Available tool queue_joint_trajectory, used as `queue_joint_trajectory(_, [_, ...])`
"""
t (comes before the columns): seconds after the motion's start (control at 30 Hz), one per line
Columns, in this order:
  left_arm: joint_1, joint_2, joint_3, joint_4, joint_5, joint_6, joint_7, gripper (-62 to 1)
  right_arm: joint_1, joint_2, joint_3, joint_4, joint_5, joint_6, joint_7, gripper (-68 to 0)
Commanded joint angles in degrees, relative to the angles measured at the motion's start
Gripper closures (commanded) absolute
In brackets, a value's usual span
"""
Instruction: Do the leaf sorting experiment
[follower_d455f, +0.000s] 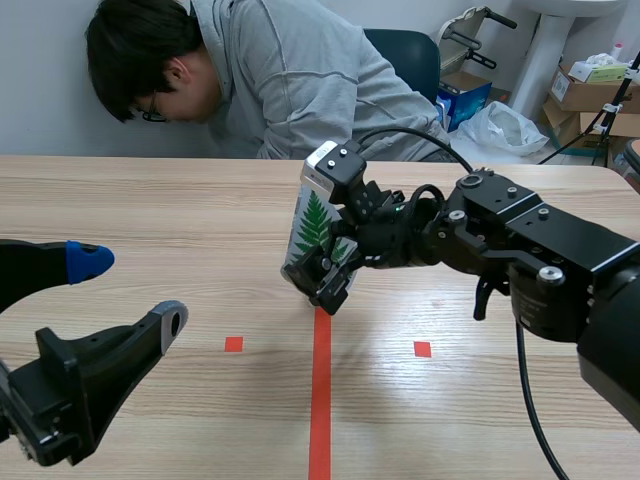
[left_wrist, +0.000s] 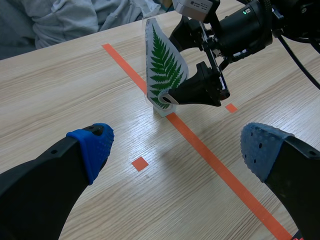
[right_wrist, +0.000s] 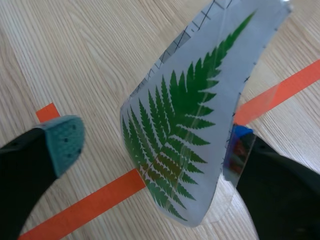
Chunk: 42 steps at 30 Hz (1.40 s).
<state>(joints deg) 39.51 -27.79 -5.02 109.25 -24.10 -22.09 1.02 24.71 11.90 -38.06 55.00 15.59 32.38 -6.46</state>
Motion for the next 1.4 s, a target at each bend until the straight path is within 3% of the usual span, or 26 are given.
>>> queue_joint_trajectory(0.0, [0.46, 0.31, -0.15, 0.94, -0.35, -0.09, -0.94, -54.2, 0.68, 0.31, 0.13, 0.63, 0.39, 0.04, 0.83, -40.8])
queue_joint_trajectory(0.3, [0.46, 0.31, -0.15, 0.94, -0.35, -0.09, -0.94, -54.2, 0.68, 0.31, 0.13, 0.63, 0.39, 0.04, 0.85, -21.3])
queue_joint_trajectory(0.73, [0.46, 0.31, -0.13, 0.94, -0.35, -0.09, -0.92, -54.2, 0.68, 0.31, 0.13, 0.63, -0.11, 0.04, 0.79, -1.9])
queue_joint_trajectory(1.07, [0.46, 0.31, -0.13, 0.94, -0.35, -0.09, -0.90, -54.2, 0.70, 0.52, 1.99, 0.66, -0.46, -0.28, -1.01, -1.8])
queue_joint_trajectory(1.3, [0.46, 0.31, -0.13, 0.94, -0.35, -0.09, -0.94, -54.2, 0.76, 2.91, 12.55, 0.66, -0.44, -3.76, -3.72, -1.8])
queue_joint_trajectory(1.37, [0.46, 0.31, -0.13, 0.94, -0.35, -0.09, -0.94, -54.2, 0.87, 4.13, 15.80, 0.66, -0.44, -5.92, -3.45, -1.8])
